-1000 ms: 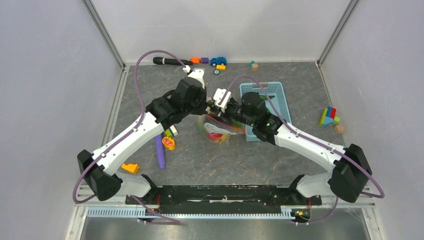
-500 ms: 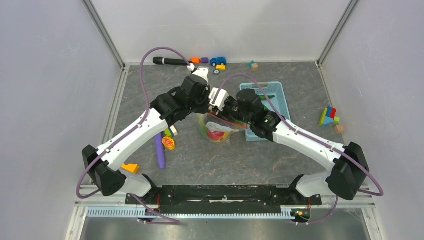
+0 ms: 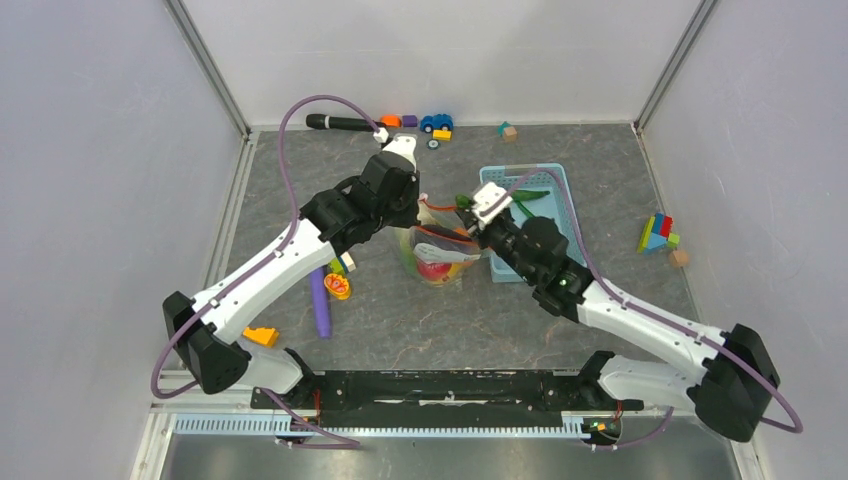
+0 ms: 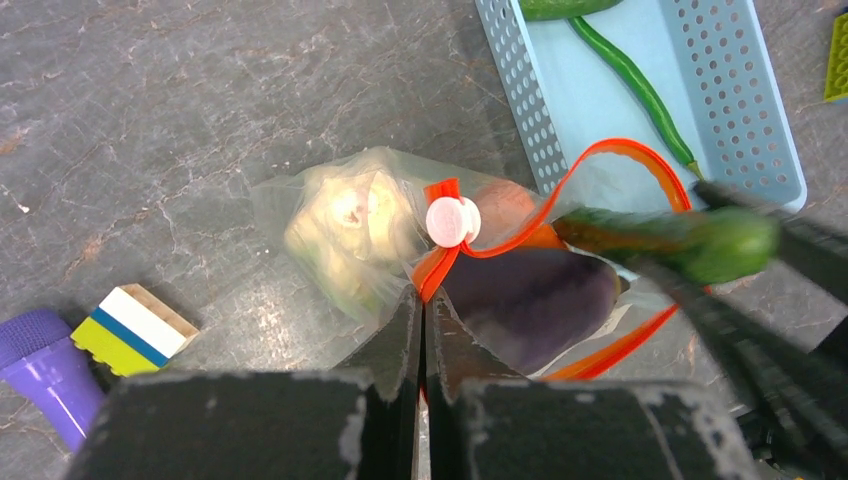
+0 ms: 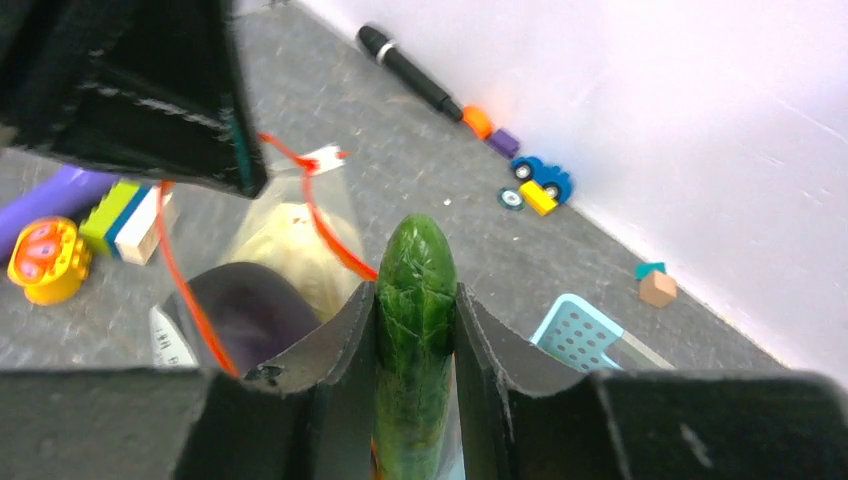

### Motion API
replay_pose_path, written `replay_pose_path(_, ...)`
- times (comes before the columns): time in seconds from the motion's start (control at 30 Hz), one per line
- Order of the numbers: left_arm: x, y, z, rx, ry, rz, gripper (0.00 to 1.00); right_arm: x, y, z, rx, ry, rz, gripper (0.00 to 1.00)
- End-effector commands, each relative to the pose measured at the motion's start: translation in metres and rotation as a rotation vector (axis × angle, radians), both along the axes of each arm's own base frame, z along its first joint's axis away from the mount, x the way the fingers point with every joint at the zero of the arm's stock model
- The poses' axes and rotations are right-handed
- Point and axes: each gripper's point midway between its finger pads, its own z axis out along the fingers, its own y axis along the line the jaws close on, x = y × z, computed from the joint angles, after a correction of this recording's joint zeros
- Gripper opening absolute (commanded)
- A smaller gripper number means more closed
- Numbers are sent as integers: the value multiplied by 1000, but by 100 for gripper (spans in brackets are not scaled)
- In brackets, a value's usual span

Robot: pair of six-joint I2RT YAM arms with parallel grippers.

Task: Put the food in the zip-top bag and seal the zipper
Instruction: Place the fake vegetable in the zipper food storage bag.

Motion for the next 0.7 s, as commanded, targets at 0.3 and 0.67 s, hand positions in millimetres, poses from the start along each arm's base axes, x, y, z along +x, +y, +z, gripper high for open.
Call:
replay_pose_path(0.3,-20,2,19,-171,-40,-22,2,13,-62,0,570,73,-380,0)
replay_pose_path(0.67,-21,-2,15,-179,-26,-34,2,-3,-7,-23,346,48,-158,0)
